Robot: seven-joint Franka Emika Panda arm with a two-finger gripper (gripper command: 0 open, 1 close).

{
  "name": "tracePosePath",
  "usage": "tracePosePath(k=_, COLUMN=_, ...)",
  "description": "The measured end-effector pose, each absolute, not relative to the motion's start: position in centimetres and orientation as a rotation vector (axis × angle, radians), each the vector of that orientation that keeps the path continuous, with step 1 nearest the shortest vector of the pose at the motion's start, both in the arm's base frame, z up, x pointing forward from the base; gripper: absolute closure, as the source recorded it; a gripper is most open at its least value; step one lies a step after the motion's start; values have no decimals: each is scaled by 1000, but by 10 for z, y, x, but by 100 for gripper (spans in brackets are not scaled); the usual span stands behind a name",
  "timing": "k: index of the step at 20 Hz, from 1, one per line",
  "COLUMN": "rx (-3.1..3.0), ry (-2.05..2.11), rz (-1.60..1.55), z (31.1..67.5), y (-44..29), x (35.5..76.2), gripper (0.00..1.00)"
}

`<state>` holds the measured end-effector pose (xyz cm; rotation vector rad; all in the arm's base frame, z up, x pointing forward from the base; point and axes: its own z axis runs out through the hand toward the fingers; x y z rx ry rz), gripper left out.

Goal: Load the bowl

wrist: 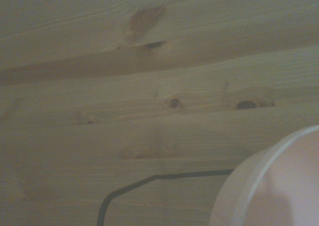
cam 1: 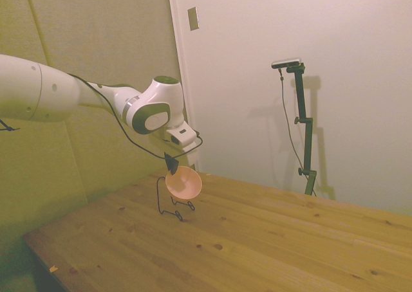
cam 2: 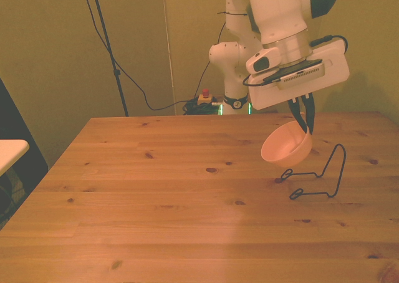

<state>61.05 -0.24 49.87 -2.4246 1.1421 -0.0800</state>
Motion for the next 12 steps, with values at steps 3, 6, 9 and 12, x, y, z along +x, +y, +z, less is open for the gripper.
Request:
tracePosePath(k=3, rx=-2344, ry=1050, rz=-47, z=494, y=-9, x=613, gripper=100)
tracePosePath(k=6, rx=-2288, ry=962, rz=18, z=489, y=10, x=614, gripper=100)
tracePosePath(k=9, rx=-2286, ry=940, rz=24, z=487, y=16, x=615, gripper=100)
tracePosePath(k=12, rx=-2278, ry=920, rz=30, z=481, y=13, x=616, gripper=100)
